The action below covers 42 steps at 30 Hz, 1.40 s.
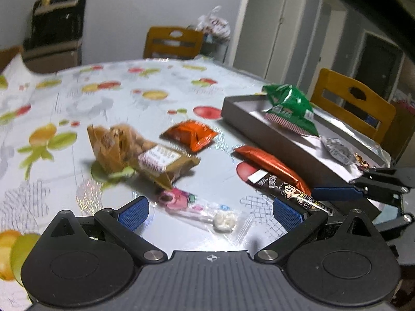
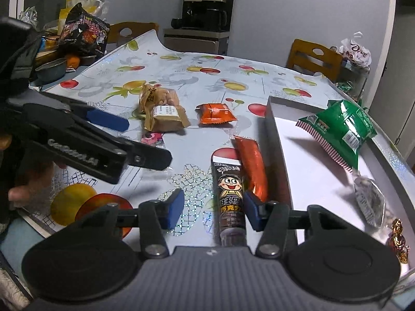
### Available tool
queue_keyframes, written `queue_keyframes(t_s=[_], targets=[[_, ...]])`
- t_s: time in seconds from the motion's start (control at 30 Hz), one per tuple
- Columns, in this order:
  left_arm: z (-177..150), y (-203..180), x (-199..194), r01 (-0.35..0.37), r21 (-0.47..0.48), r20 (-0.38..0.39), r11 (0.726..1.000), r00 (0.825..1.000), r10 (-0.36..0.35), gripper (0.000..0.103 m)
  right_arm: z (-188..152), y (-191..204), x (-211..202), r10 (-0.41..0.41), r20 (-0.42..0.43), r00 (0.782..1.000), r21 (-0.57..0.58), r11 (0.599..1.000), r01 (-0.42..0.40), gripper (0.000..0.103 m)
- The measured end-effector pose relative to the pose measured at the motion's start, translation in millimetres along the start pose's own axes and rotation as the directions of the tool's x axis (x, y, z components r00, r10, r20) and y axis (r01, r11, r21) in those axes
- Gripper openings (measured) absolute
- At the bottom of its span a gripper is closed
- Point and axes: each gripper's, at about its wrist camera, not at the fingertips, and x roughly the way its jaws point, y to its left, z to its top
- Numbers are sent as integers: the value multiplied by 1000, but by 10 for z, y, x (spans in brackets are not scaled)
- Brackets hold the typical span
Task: Organize snacks
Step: 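Grasp the cartoon-printed candy tube with the right tool while the left tool grasps the pink candy stick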
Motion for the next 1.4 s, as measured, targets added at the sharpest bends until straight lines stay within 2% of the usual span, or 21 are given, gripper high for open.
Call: queue_keyframes(t_s=[0.1,0.3,0.4,0.47,0.53,0.67,0.73,0.83,0.97,1.03,1.17,1.27,1.3,1.33,1.4], targets=[[4,2,69,-7,-45,-30,999,1000,6,103,3,4,-7,29,5,1000,5,1000,-29,45],[24,-118,166,-87,8,-43,996,995,87,100,-13,35,-35,76,14,997,-1,997,-76,44],[15,-185,178,-124,70,-40,990,991,127,88,-14,35,-45,76,15,997,1,997,-76,44],[9,-184,163,-127,83,-40,988,991,130,85,-15,32,-42,73,12,997,-2,997,-73,44],[2,-177,139,-131,93,-39,987,990,135,77,-13,27,-46,69,15,997,-1,998,-69,44],[-9,-159,87,-122,113,-40,986,991,128,64,4,20,-32,61,13,998,10,998,-61,44],[-10,-148,62,-113,121,-42,986,992,119,52,12,21,-2,58,1,998,16,998,-58,44],[-17,-119,22,-99,125,-47,987,993,106,42,35,27,51,54,-10,998,22,998,-54,45],[-42,-71,-35,-86,131,-52,988,994,94,37,69,28,105,49,-15,999,29,998,-49,45],[-62,-47,-74,-70,136,-55,988,995,78,36,82,22,131,46,-18,999,35,998,-45,45],[-113,-64,-168,38,201,-87,979,996,-21,36,91,31,164,42,-18,999,27,999,-42,44],[-134,-95,-189,28,214,-94,976,996,-8,40,85,35,170,38,-17,999,22,999,-37,45],[-133,-91,-182,24,204,-94,979,996,-5,47,82,40,172,37,-17,999,22,999,-36,45],[-130,-88,-171,20,193,-93,981,996,-3,58,82,41,178,36,-17,999,21,999,-35,45],[-126,-84,-148,9,176,-86,984,996,6,67,80,45,187,34,-18,999,20,999,-33,45]])
